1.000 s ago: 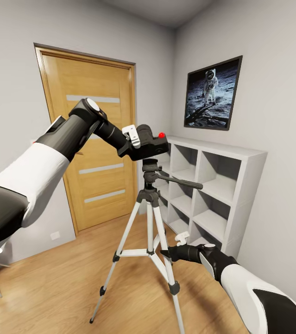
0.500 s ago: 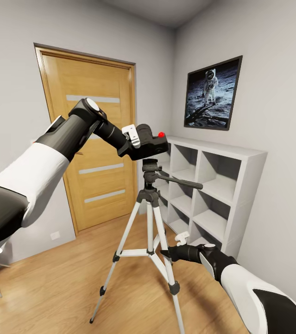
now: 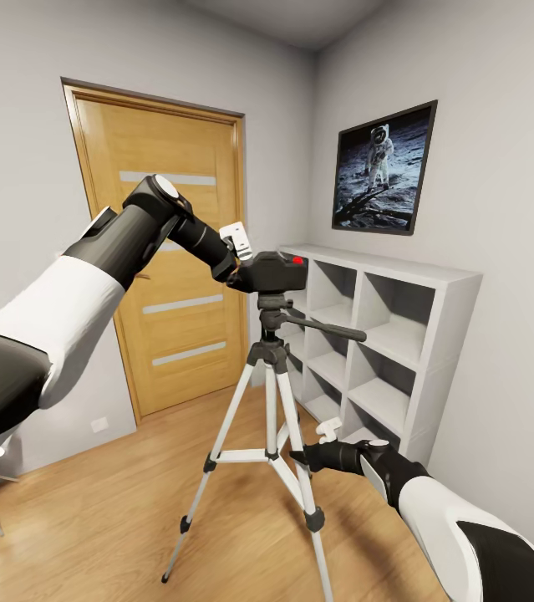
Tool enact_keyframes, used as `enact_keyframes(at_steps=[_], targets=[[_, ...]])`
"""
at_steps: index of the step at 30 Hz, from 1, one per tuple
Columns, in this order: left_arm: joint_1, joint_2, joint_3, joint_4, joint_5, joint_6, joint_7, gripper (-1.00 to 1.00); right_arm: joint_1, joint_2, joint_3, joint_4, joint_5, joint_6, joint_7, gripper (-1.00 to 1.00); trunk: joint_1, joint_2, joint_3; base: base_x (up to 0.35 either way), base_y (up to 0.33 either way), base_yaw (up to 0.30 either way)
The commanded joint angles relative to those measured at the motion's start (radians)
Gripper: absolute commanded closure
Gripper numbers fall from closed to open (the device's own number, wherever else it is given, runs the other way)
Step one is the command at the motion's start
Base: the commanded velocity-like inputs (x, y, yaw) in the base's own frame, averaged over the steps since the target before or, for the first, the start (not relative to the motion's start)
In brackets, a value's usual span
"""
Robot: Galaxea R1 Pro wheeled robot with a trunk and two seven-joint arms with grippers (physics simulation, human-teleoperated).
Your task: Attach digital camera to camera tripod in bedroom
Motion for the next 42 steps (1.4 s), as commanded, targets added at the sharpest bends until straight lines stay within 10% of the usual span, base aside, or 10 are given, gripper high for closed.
enact_keyframes(at_steps=[1, 29, 32, 37, 39, 42], targets=[[0.003, 0.000, -0.004, -0.001, 0.001, 0.014, -0.008, -1.00, -0.001, 0.001, 0.035, -0.002, 0.003, 0.009, 0.003, 1.00, 0.000, -0.001, -0.002, 0.000, 0.000, 0.000], [0.003, 0.005, 0.005, -0.005, 0.001, 0.014, -0.008, -1.00, -0.001, 0.001, 0.035, -0.002, 0.003, 0.009, 0.003, 1.00, 0.000, -0.001, -0.002, 0.000, 0.000, 0.000], [0.003, 0.010, 0.038, -0.010, 0.002, 0.014, -0.008, -1.00, -0.001, 0.001, 0.035, -0.002, 0.003, 0.009, 0.003, 1.00, 0.000, -0.001, -0.002, 0.000, 0.000, 0.000], [0.003, 0.051, 0.204, -0.058, 0.003, 0.015, -0.011, -1.00, -0.001, 0.000, 0.035, -0.002, 0.003, 0.009, 0.003, 1.00, 0.000, -0.001, -0.002, 0.000, 0.000, 0.000], [0.003, 0.096, 0.319, -0.086, 0.006, 0.015, -0.012, -1.00, -0.001, -0.001, 0.035, -0.002, 0.003, 0.009, 0.003, 1.00, 0.000, -0.001, -0.002, 0.000, 0.000, 0.000], [0.003, 0.155, 0.396, -0.096, 0.010, 0.015, -0.009, -1.00, -0.001, -0.002, 0.035, -0.002, 0.003, 0.009, 0.003, 1.00, 0.000, -0.001, -0.002, 0.000, 0.000, 0.000]])
